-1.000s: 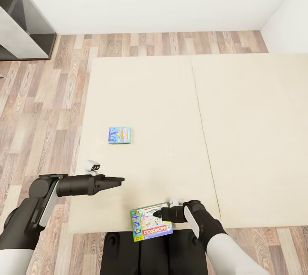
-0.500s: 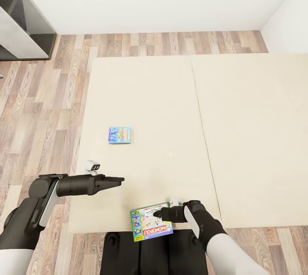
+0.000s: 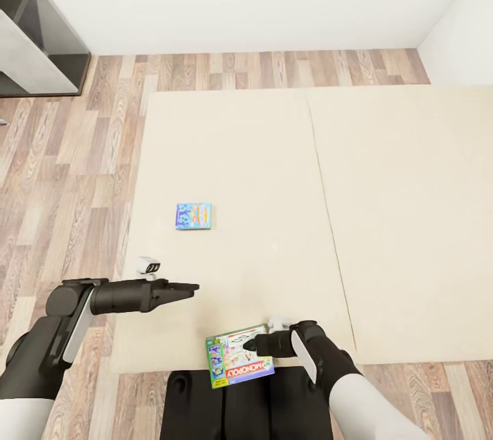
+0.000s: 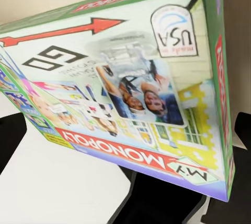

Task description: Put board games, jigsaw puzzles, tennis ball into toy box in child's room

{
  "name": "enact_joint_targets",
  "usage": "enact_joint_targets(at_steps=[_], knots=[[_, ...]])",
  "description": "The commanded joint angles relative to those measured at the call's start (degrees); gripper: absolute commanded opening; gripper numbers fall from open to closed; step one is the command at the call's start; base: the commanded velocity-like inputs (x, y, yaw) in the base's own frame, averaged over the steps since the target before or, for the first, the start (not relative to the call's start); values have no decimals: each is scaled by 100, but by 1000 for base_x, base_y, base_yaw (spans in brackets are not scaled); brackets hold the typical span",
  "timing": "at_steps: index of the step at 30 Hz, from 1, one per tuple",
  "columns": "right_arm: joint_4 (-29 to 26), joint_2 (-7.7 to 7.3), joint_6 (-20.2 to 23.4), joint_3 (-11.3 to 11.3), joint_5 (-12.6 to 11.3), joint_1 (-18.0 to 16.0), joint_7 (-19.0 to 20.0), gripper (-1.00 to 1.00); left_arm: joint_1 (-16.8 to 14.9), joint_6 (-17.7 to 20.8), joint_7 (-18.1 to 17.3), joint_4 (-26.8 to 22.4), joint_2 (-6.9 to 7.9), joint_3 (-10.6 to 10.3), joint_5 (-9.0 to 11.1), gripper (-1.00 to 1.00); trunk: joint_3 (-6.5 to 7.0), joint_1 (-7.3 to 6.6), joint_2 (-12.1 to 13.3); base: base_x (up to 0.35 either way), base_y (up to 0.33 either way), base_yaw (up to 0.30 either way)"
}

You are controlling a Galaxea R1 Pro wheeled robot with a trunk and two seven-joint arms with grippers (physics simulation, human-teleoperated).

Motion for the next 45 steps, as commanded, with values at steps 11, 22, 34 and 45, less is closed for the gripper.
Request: enact_joint_targets(at_steps=[11,22,34,45], knots=[[-7,0,33,12,-33,-1,-12,100,-2,61,-18,-1,2,-1,2,100,-6,3,-9,0,47,0],[-7,0,33,12,-33,-1,-20,100,-2,61,-18,2,2,-1,2,100,-6,3,-9,0,21,0],[-7,0,33,12,-33,-1,-21,100,-4,61,-18,3,4,-1,3,100,-6,3,-9,0,45,0],[-7,0,33,20,-33,-1,-21,100,-3,61,-18,2,11,-1,5,100,-6,3,-9,0,10,0]])
